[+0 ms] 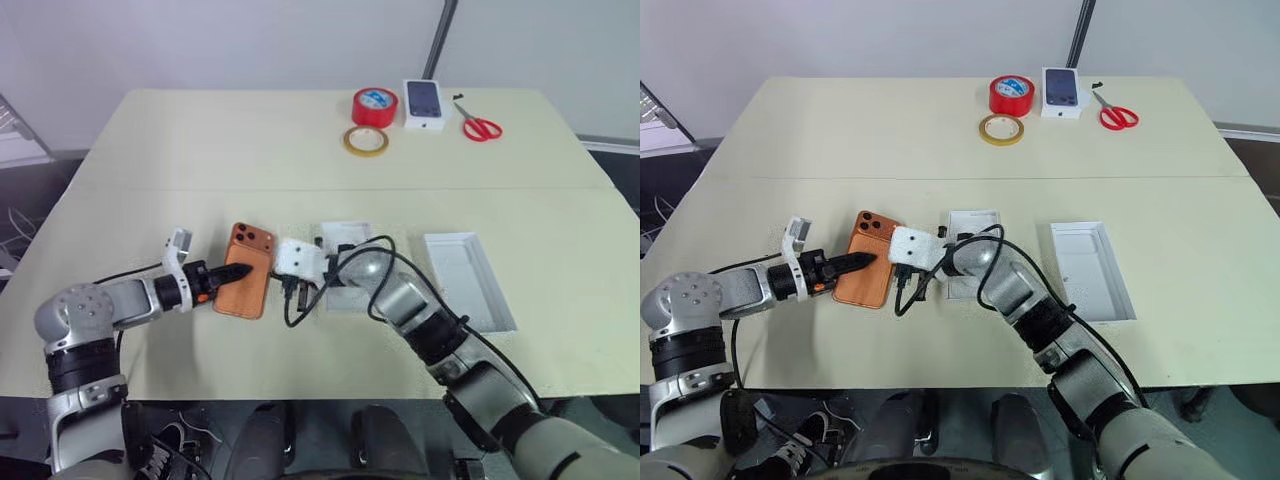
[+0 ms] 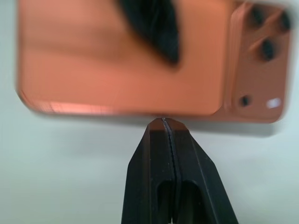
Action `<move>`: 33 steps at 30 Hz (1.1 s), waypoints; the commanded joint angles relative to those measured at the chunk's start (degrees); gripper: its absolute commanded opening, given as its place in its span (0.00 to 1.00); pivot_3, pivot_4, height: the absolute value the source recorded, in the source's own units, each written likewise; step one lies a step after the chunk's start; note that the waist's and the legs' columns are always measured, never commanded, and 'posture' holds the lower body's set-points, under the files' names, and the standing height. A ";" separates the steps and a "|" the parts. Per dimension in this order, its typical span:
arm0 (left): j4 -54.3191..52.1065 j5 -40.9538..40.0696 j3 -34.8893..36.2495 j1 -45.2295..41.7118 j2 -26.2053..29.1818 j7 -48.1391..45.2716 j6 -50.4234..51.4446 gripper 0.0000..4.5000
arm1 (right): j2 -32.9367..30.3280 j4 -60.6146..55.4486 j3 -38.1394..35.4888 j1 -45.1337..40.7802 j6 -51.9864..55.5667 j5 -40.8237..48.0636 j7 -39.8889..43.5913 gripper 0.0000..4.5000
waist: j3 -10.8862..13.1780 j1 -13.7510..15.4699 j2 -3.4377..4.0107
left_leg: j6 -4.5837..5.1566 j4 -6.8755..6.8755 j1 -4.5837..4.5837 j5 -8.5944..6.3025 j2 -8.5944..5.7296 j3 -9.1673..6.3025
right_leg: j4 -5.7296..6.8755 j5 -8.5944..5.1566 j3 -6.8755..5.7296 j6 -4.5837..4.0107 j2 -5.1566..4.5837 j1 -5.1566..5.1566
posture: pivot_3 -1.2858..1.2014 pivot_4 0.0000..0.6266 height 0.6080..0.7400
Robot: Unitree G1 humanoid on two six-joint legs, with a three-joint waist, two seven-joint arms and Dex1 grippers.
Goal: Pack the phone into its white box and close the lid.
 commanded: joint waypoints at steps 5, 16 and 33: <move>-3.66 -5.00 5.82 1.49 -3.03 0.22 2.21 0.04 | -6.94 -12.53 -6.68 3.32 3.64 10.35 6.07 0.63 | 0.03 0.09 -0.07 | -0.02 0.02 -0.09 -0.02 0.00 -0.01 | -0.02 0.00 -0.01 0.00 -0.03 -0.06 | 0.52 0.24 0.91; -3.20 -8.24 10.71 0.59 -7.67 3.58 -0.42 0.04 | -26.04 -19.33 -8.02 16.28 -6.80 10.20 13.77 0.83 | 0.08 0.28 -0.15 | -0.01 0.01 -0.12 -0.02 -0.01 0.00 | -0.14 0.00 -0.01 -0.01 -0.05 -0.02 | 0.52 0.24 0.91; -2.75 -8.73 5.50 0.03 -8.73 4.30 -5.23 0.04 | -29.13 -13.40 -7.34 18.94 -14.40 7.02 11.73 0.31 | 0.13 0.55 -0.24 | 0.01 0.06 -0.09 -0.01 0.01 -0.01 | -0.17 0.01 -0.01 -0.03 -0.06 0.05 | 0.52 0.24 0.91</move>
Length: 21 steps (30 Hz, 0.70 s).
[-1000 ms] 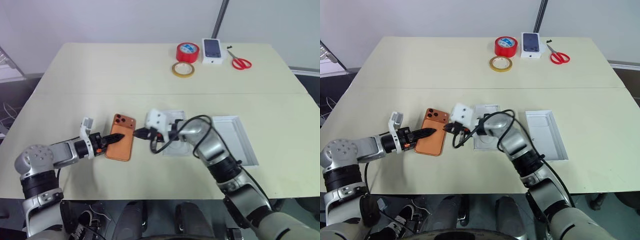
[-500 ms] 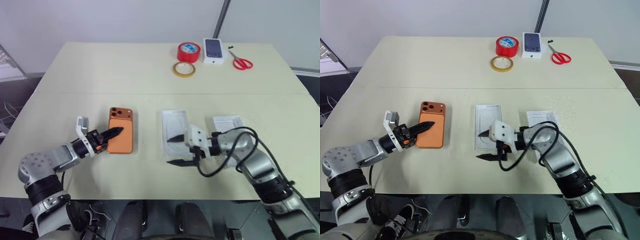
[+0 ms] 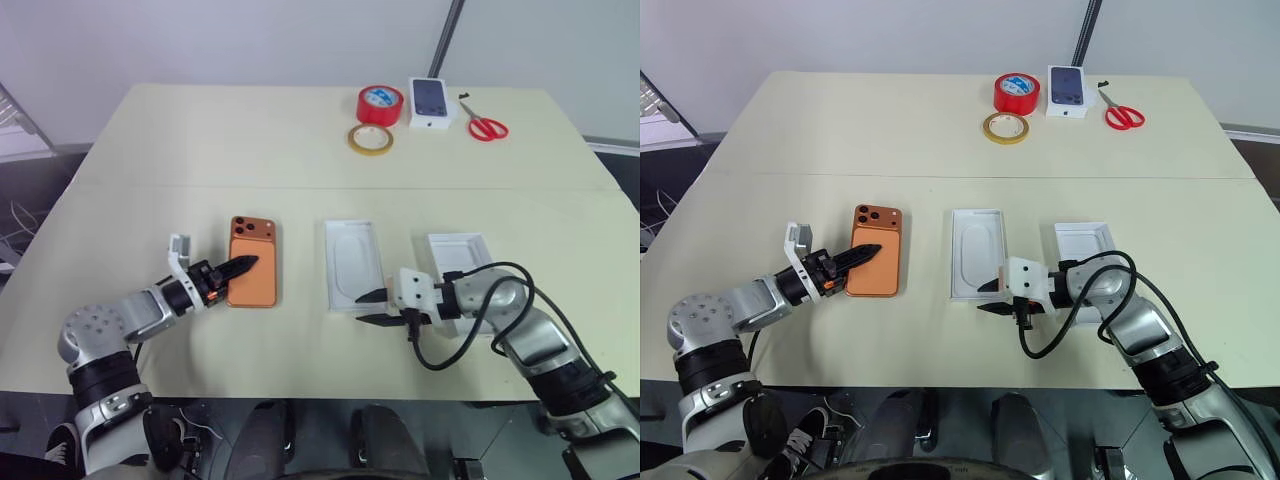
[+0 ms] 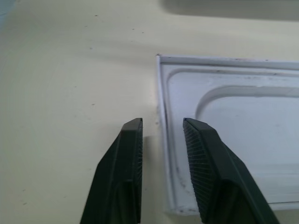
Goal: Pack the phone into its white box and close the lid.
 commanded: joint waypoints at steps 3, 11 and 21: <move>-3.00 -3.25 -0.01 -2.49 -0.89 1.87 -0.16 0.04 | 0.36 -0.22 -0.27 -0.26 0.51 0.43 0.02 0.10 | 0.00 0.08 -0.01 | 0.01 0.01 0.00 0.00 0.00 0.00 | 0.00 0.00 -0.01 0.00 0.00 0.01 | 0.52 0.24 0.91; -4.77 -5.02 -0.40 -9.24 -8.65 11.75 -2.51 0.04 | 4.03 -0.56 1.56 -2.56 1.37 -2.00 -3.58 0.00 | 0.02 0.08 -0.04 | 0.01 0.04 0.00 0.02 0.00 -0.01 | 0.02 0.01 -0.04 0.01 0.03 0.03 | 0.52 0.24 0.91; -4.76 -4.40 -6.18 -10.08 -15.74 16.14 -5.98 0.04 | 10.63 -3.32 2.42 -5.45 11.47 -1.55 -8.10 0.14 | 0.04 0.05 -0.07 | -0.36 0.10 -0.01 0.26 0.01 0.00 | 0.07 0.01 -0.08 0.03 0.16 0.04 | 0.52 0.24 0.91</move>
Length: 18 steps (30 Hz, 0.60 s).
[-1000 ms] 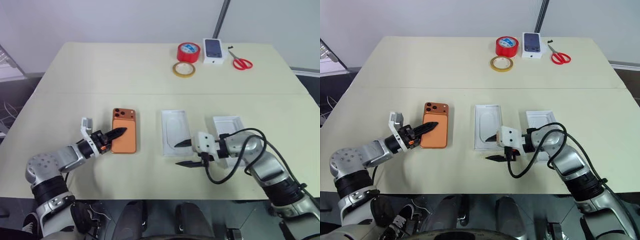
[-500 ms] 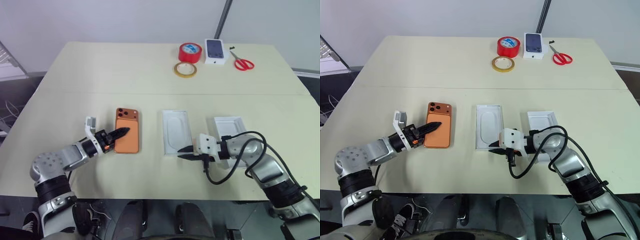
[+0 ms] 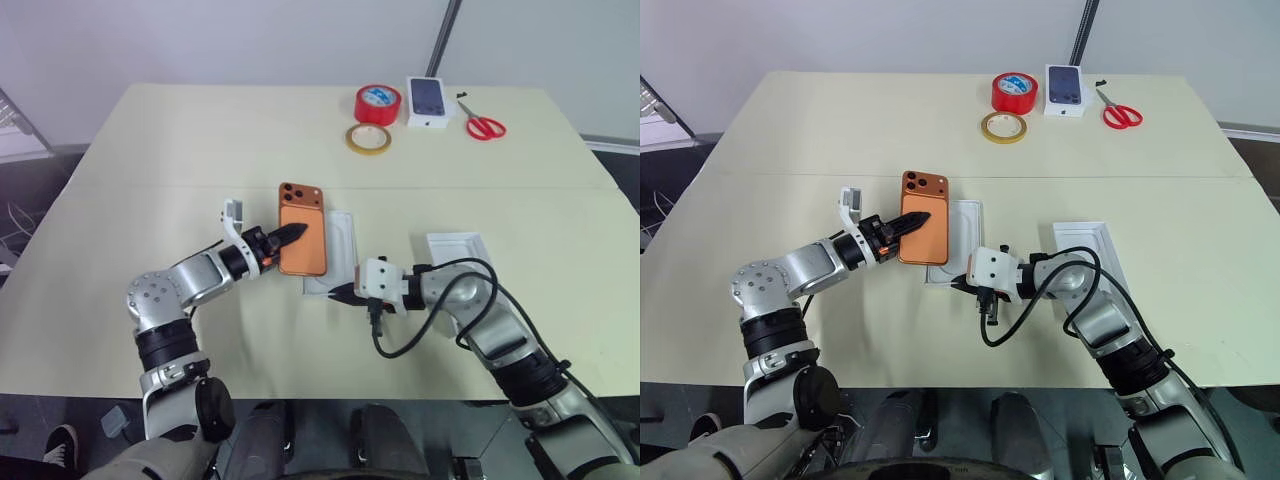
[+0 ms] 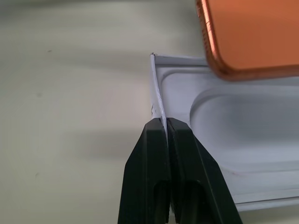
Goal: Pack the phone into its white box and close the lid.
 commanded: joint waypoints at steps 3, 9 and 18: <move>-1.40 -2.04 -1.95 0.80 -0.78 0.09 -1.00 0.04 | 0.05 -6.99 -2.59 -0.23 8.21 5.27 0.52 0.41 | 0.01 0.06 -0.01 | 0.01 0.05 0.00 0.00 0.00 0.00 | 0.00 0.00 0.00 0.00 -0.01 0.03 | 0.52 0.24 0.91; -0.85 -0.73 -4.96 1.34 -0.80 -0.90 -1.94 0.04 | -5.99 -10.14 -10.32 0.16 11.51 12.01 4.00 0.72 | 0.01 0.28 -0.01 | 0.02 0.07 -0.02 -0.02 -0.01 -0.01 | -0.02 0.00 0.00 0.00 -0.02 0.05 | 0.52 0.24 0.91; 0.66 0.28 -7.25 2.01 -1.39 -1.07 -5.03 0.13 | -10.25 -0.17 -12.60 0.18 1.94 7.32 1.19 0.73 | 0.02 0.89 -0.02 | 0.07 0.13 -0.01 -0.04 0.03 0.00 | -0.01 0.00 0.03 -0.01 0.03 0.05 | 0.52 0.24 0.91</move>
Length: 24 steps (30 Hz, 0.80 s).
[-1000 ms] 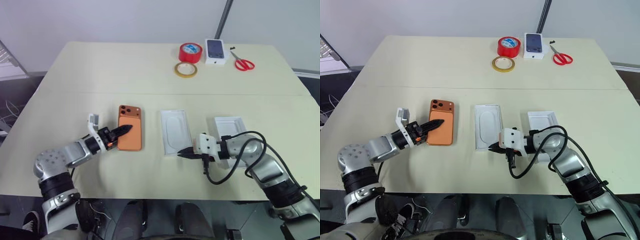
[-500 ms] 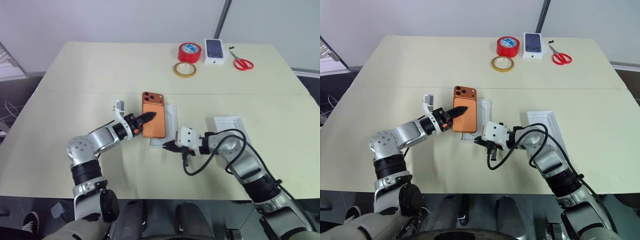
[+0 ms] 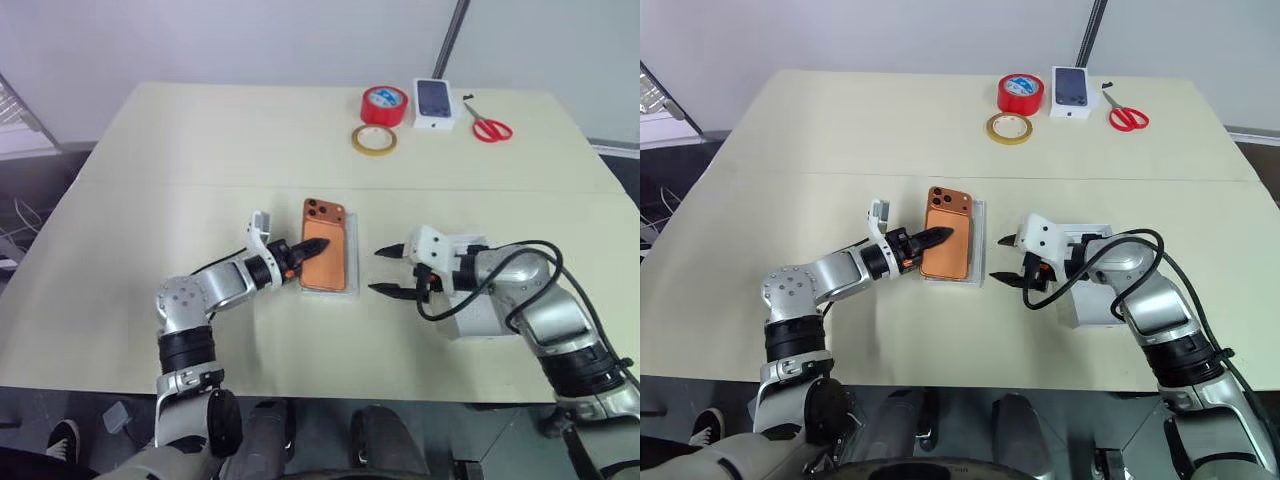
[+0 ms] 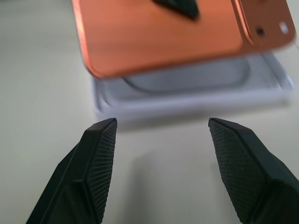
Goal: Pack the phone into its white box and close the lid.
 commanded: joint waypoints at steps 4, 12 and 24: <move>-1.01 0.74 -3.28 -0.40 1.10 -1.56 -1.59 0.52 | 1.06 -0.33 -0.52 -0.26 -2.66 -0.32 -1.36 0.73 | 0.00 0.28 0.00 | 0.00 0.03 0.00 0.01 0.01 0.00 | 0.00 0.00 -0.01 0.00 0.02 0.03 | 0.52 0.24 0.91; -3.65 0.41 -4.72 -1.76 3.63 -0.61 0.46 0.60 | 3.47 1.36 0.17 -1.92 -3.47 -0.80 -2.64 0.73 | 0.00 0.38 0.00 | 0.03 0.24 -0.01 -0.02 0.01 -0.02 | 0.02 0.00 -0.02 0.00 0.02 0.13 | 0.52 0.24 0.91; -10.54 0.59 -5.80 -1.83 11.05 -2.14 -0.02 0.60 | 4.99 3.82 1.00 -3.09 -5.11 -3.11 -4.31 0.73 | 0.00 0.36 0.01 | 0.02 0.27 -0.02 -0.02 0.03 -0.03 | 0.03 0.00 -0.01 0.00 0.04 0.13 | 0.52 0.24 0.91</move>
